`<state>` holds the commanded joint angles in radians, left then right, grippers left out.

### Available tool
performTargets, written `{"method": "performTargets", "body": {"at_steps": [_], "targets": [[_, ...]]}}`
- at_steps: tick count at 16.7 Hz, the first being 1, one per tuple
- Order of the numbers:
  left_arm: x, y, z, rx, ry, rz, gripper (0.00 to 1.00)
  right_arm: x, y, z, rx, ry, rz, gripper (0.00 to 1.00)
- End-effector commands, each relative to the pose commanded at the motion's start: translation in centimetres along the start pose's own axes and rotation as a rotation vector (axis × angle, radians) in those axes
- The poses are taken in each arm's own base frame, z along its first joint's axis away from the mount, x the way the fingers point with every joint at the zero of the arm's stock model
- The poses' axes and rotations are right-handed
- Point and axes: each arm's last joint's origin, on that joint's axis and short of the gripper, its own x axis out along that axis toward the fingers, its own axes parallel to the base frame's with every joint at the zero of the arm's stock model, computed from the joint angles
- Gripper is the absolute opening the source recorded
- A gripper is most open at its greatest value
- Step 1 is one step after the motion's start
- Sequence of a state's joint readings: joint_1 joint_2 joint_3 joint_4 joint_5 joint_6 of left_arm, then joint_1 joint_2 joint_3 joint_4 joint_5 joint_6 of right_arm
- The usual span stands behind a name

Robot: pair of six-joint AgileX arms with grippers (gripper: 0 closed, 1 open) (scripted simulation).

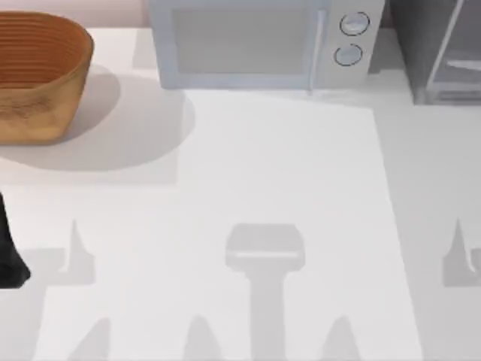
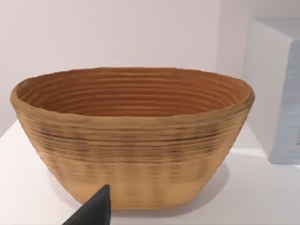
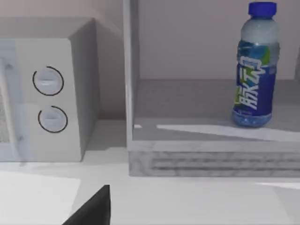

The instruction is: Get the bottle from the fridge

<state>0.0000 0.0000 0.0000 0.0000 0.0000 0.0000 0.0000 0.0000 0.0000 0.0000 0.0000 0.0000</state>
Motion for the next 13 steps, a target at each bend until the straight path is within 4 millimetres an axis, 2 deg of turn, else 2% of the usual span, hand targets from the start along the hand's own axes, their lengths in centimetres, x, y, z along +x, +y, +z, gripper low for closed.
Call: {"method": "performTargets", "body": {"at_steps": [3,7,10,13], "targets": [[0.0,0.0,0.0,0.0,0.0,0.0,1.0,0.1,0.0,0.1,0.0,-0.002,0.001,1.0],[0.0,0.0,0.0,0.0,0.0,0.0,1.0,0.9,-0.5,1.2,-0.003,-0.028,0.005,1.0],[0.0,0.0,0.0,0.0,0.0,0.0,1.0,2.4,-1.2,2.2,-0.009,-0.051,0.004,1.0],[0.0,0.0,0.0,0.0,0.0,0.0,1.0,4.7,-2.6,2.2,-0.012,-0.043,0.003,1.0]]}}
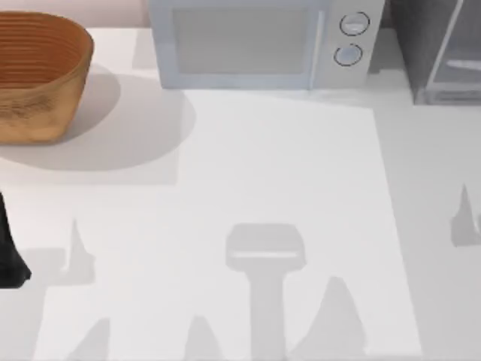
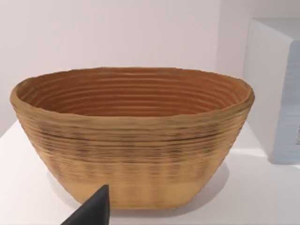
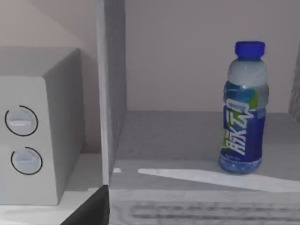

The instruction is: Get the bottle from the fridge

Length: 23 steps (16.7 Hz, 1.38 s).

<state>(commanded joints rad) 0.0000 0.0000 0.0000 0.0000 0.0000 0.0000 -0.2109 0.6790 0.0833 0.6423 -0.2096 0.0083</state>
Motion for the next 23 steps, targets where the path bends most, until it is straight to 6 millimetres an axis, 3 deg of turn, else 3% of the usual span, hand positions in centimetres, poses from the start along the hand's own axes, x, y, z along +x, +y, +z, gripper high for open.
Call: {"method": "performTargets", "body": {"at_steps": [5,12,21,23], "targets": [[0.0,0.0,0.0,0.0,0.0,0.0,1.0,3.3,-3.1,-2.9,0.018,0.061,-0.002,1.0],[0.0,0.0,0.0,0.0,0.0,0.0,1.0,4.8,-6.7,-6.7,0.019,0.056,-0.003,1.0],[0.0,0.0,0.0,0.0,0.0,0.0,1.0,4.9,-7.3,-7.5,0.014,0.047,0.0,1.0],[0.0,0.0,0.0,0.0,0.0,0.0,1.0,5.8,-7.6,-7.7,0.012,0.052,-0.001,1.0]]}}
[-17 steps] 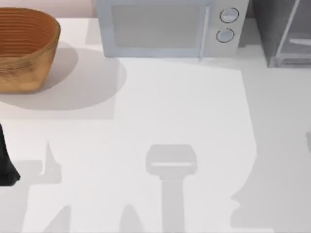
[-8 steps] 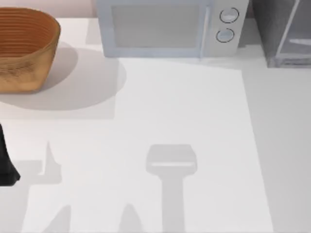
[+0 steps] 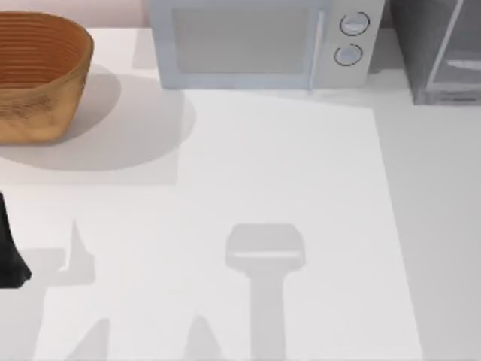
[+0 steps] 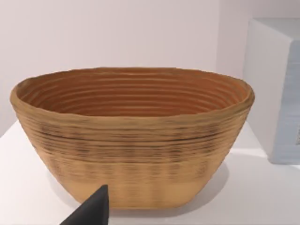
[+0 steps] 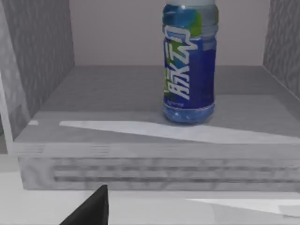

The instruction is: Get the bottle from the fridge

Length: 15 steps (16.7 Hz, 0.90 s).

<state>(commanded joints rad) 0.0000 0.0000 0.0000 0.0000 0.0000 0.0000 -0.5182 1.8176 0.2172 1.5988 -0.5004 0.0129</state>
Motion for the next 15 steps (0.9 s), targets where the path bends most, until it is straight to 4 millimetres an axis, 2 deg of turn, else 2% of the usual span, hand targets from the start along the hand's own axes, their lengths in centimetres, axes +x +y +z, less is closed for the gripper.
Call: {"method": "performTargets", "body": {"at_steps": [2,4,8,11,13,15], "targets": [[0.0,0.0,0.0,0.0,0.0,0.0,1.0,1.9,-0.5,-0.2,-0.004,0.006,-0.004,1.0],[0.0,0.0,0.0,0.0,0.0,0.0,1.0,4.9,-1.2,-0.4,-0.011,0.006,-0.007,1.0],[0.0,0.0,0.0,0.0,0.0,0.0,1.0,12.9,-2.2,0.1,-0.03,-0.022,-0.011,1.0],[0.0,0.0,0.0,0.0,0.0,0.0,1.0,17.8,-1.6,0.3,-0.031,-0.021,-0.012,1.0],[0.0,0.0,0.0,0.0,0.0,0.0,1.0,19.8,-1.0,0.3,-0.03,-0.011,-0.013,1.0],[0.0,0.0,0.0,0.0,0.0,0.0,1.0,20.7,-0.6,0.3,-0.029,-0.004,-0.013,1.0]]}}
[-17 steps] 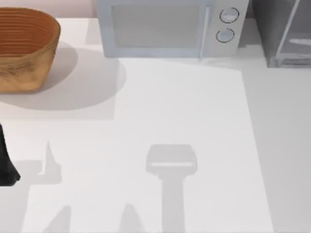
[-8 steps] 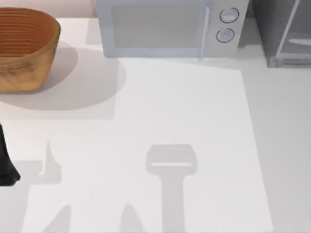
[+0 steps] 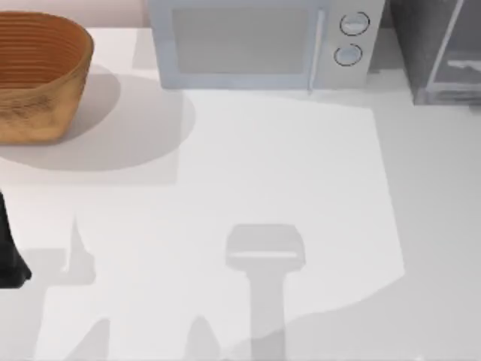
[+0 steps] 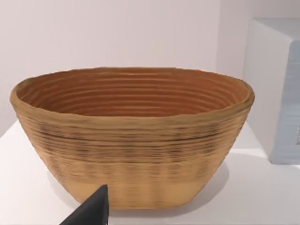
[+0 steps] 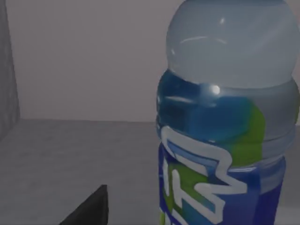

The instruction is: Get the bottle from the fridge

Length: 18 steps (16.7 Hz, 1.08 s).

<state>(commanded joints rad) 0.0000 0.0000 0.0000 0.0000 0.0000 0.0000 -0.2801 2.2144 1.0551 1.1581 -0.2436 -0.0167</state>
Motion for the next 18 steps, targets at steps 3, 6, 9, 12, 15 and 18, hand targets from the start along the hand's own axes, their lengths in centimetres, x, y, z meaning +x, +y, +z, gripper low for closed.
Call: {"method": "performTargets", "body": {"at_steps": [3,6,9,12,15,18], "targets": [[0.0,0.0,0.0,0.0,0.0,0.0,1.0,0.1,0.0,0.0,0.0,0.001,0.0,1.0],[0.0,0.0,0.0,0.0,0.0,0.0,1.0,0.3,-0.1,-0.1,0.001,0.002,-0.001,1.0],[0.0,0.0,0.0,0.0,0.0,0.0,1.0,2.5,-0.1,-0.2,0.001,0.002,0.0,1.0],[0.0,0.0,0.0,0.0,0.0,0.0,1.0,5.1,-0.1,0.1,-0.001,-0.007,0.0,1.0],[0.0,0.0,0.0,0.0,0.0,0.0,1.0,6.1,0.0,0.0,0.0,0.001,0.0,1.0],[0.0,0.0,0.0,0.0,0.0,0.0,1.0,6.1,0.0,0.0,0.0,0.001,0.0,1.0]]}}
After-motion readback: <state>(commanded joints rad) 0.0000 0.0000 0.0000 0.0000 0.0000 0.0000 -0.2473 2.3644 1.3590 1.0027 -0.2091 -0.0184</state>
